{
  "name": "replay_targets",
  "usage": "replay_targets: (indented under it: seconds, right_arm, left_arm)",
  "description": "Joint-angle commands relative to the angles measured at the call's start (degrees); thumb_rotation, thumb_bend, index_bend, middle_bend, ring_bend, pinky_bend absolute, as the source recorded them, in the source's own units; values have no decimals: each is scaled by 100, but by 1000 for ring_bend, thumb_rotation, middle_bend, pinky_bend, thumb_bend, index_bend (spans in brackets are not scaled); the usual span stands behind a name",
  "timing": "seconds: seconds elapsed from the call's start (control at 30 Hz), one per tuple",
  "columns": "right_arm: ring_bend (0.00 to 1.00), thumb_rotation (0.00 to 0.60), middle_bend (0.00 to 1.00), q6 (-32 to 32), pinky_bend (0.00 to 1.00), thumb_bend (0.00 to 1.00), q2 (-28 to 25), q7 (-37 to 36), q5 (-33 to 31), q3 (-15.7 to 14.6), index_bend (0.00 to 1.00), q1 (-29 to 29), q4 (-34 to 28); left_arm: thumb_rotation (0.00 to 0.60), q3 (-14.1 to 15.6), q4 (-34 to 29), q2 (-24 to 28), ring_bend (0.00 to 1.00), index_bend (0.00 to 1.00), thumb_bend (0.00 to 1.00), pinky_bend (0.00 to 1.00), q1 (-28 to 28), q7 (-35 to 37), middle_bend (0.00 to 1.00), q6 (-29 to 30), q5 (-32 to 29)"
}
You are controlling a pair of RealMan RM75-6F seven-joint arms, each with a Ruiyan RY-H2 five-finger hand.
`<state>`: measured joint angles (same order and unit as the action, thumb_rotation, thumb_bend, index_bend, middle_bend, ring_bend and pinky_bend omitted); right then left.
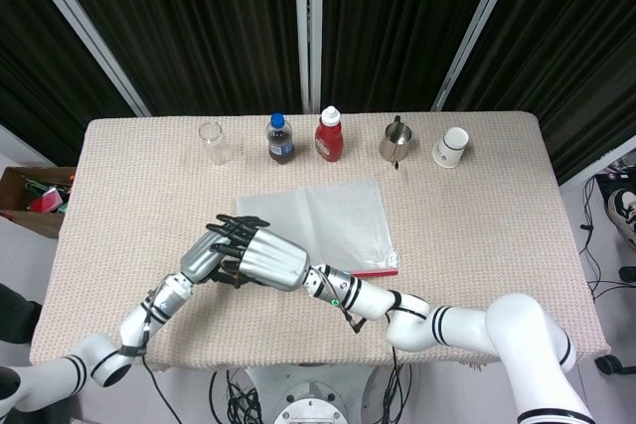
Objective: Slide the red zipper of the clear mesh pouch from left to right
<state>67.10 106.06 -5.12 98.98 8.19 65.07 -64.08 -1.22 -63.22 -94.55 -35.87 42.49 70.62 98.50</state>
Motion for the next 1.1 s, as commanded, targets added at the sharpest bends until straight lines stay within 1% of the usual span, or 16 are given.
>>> replay_targets:
  seconds: [0.03, 0.3, 0.4, 0.6, 0.73, 0.93, 1.1]
  right_arm:
    - [0, 600, 237, 15, 0, 537, 7, -21, 12, 3, 889, 3, 15]
    - [0, 600, 237, 86, 0, 535, 30, -111, 40, 9, 889, -4, 93]
    - [0, 600, 237, 112, 0, 537, 63, -161, 45, 11, 888, -5, 163]
    - [0, 600, 237, 280, 0, 537, 134, -299, 115, -28, 888, -42, 324]
    - [0, 600, 237, 492, 0, 536, 178, -348, 185, -100, 888, -146, 438]
    - [0, 600, 239, 852, 0, 536, 283, -296, 287, -240, 890, -377, 626]
    - [0, 600, 241, 988, 0, 536, 373, -254, 311, -329, 891, -528, 787]
  left_arm:
    - [600, 14, 63, -59, 97, 468, 259, 132, -37, 95, 154, 3, -40]
    - [600, 123, 221, -139, 97, 509, 283, 132, -135, 560, 162, 27, -55]
    - [600, 178, 250, -151, 97, 528, 298, 132, -185, 858, 163, 13, -47]
    - [600, 231, 419, -249, 98, 601, 353, 132, -224, 1205, 195, 32, -89]
    - [600, 269, 466, -277, 106, 631, 370, 132, -206, 1547, 211, 175, -82]
    - [600, 345, 552, -301, 106, 640, 381, 132, -203, 1987, 217, 285, -64]
    - [600, 404, 644, -353, 106, 642, 394, 132, -185, 2308, 218, 373, -57]
